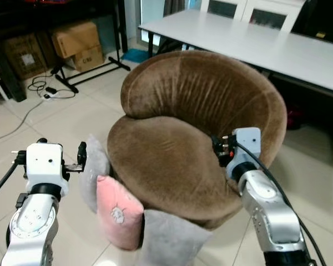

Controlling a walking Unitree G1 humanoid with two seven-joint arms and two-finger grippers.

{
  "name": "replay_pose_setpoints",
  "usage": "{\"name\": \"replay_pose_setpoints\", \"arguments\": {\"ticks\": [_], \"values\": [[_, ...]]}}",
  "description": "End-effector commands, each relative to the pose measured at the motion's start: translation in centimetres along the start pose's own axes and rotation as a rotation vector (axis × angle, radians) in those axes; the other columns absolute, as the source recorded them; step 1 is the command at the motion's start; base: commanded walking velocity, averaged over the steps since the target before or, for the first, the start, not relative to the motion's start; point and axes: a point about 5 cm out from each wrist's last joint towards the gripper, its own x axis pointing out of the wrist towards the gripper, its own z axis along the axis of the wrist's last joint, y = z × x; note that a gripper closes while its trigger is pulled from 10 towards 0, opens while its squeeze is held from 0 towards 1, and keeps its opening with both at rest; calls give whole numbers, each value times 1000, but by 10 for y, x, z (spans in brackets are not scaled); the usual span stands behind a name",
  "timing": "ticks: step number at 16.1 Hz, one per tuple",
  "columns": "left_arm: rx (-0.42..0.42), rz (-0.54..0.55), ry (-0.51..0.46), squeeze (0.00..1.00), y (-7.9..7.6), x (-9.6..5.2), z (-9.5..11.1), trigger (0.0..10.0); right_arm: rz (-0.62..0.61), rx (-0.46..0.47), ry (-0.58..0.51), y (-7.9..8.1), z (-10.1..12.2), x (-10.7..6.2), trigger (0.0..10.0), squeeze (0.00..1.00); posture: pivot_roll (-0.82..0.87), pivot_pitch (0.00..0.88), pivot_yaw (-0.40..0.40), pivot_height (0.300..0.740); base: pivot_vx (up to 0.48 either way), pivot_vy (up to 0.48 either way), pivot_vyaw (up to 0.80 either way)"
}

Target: Move the pillow to the sofa from floor

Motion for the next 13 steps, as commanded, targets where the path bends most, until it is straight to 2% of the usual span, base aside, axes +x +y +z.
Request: {"name": "replay_pose_setpoints", "arguments": {"ticks": [1,13], "values": [[20,-14,-11,0,-4,1,1,10000,3,10,-8,-3,1,-1,10000,0,-62,0,-21,725,0,0,0],[28,-25,-20,0,-7,1,-1,10000,0,33,5,-4,-1,0,10000,0,-58,0,-26,630,0,0,0]]}}
